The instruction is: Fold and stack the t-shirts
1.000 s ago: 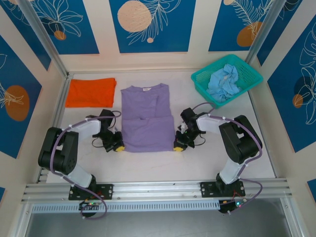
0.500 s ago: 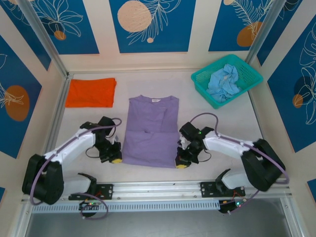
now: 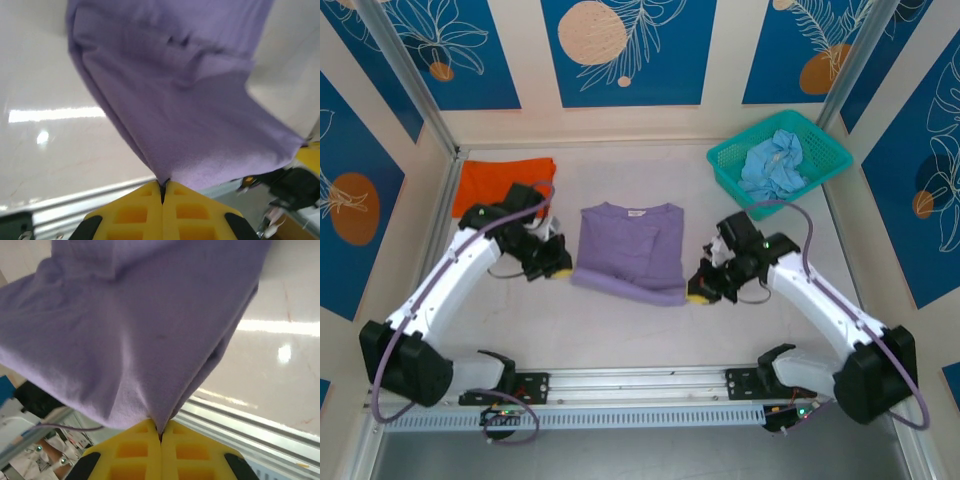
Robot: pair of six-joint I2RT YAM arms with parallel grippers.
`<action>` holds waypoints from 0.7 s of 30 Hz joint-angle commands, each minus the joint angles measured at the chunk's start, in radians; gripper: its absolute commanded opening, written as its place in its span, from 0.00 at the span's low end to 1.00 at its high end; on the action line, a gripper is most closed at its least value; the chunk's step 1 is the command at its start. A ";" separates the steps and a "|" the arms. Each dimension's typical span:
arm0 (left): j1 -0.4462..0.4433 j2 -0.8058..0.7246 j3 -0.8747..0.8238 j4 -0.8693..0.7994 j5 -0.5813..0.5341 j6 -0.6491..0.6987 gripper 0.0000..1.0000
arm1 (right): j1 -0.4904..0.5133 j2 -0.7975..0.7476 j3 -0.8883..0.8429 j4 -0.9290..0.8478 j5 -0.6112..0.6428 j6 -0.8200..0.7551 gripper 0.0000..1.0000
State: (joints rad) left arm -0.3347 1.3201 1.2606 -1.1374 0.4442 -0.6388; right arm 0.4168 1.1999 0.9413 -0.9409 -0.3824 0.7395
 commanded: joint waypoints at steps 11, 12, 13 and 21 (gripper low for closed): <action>0.100 0.569 0.549 0.067 -0.044 -0.081 0.00 | -0.190 0.729 0.738 -0.236 -0.015 -0.090 0.00; 0.104 0.613 0.594 0.063 -0.052 -0.084 0.00 | -0.199 0.770 0.776 -0.239 -0.024 -0.085 0.00; 0.107 0.662 0.644 0.066 -0.051 -0.084 0.00 | -0.206 0.819 0.823 -0.248 -0.022 -0.078 0.00; 0.152 1.035 1.024 0.012 -0.127 -0.159 0.33 | -0.272 1.138 1.198 -0.312 0.006 0.007 0.28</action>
State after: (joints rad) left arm -0.2146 2.2757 2.1803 -1.0801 0.3645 -0.7422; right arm 0.1699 2.2814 2.0293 -1.1763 -0.3744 0.6991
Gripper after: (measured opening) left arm 0.165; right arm 0.262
